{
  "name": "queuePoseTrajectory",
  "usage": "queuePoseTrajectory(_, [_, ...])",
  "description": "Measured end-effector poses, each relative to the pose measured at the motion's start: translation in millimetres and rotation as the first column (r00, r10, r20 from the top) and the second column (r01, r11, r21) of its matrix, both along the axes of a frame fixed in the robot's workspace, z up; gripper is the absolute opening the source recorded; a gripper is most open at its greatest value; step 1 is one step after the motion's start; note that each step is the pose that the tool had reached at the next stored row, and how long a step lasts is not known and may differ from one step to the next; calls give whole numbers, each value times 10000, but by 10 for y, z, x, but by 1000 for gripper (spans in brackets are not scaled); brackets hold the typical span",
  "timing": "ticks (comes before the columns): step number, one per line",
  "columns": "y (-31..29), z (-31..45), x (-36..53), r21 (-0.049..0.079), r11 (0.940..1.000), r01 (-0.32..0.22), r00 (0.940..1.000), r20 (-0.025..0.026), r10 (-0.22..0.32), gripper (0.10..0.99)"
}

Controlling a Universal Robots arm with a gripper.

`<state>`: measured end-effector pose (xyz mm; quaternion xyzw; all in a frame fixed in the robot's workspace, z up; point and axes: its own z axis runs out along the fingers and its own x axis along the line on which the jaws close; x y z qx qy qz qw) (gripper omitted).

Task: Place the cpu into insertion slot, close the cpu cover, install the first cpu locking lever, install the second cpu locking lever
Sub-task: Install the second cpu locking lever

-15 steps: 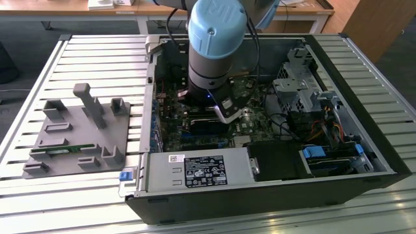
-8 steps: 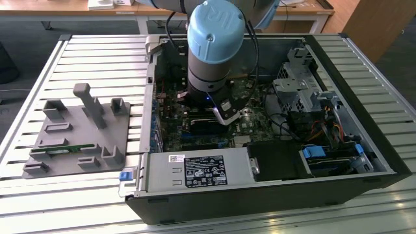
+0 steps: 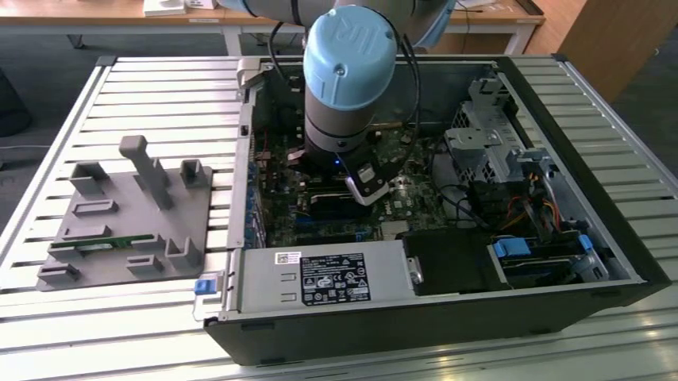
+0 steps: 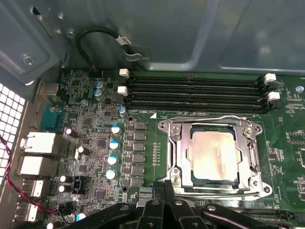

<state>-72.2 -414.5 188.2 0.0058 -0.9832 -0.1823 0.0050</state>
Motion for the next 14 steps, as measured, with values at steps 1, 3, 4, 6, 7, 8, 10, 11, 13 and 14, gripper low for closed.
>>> queuePoseTrajectory(1, [0, -3, -1, 17, 10000, 1, 10000, 0, -1, 106])
queuePoseTrajectory(3, [0, -8, -2, 45, 10000, 1, 10000, 1, -1, 106])
queuePoseTrajectory(4, [0, -10, -2, 58, 10000, 0, 10000, 1, 0, 106])
queuePoseTrajectory(6, [0, -15, -3, 81, 10000, 0, 10000, 1, 0, 106])
queuePoseTrajectory(7, [2, -19, -3, 84, 10000, 0, 10000, 0, 0, 106])
queuePoseTrajectory(8, [4, -22, -4, 82, 10000, 0, 10000, 0, 0, 106])
queuePoseTrajectory(10, [16, -28, -5, 82, 10000, 1, 10000, 0, -1, 106])
queuePoseTrajectory(11, [23, -30, -5, 82, 10000, 1, 10000, 0, -1, 106])
queuePoseTrajectory(13, [32, -32, -5, 83, 10000, 0, 10000, 0, 0, 106])
queuePoseTrajectory(14, [33, -32, -5, 83, 10000, -1, 10000, 1, 1, 106])
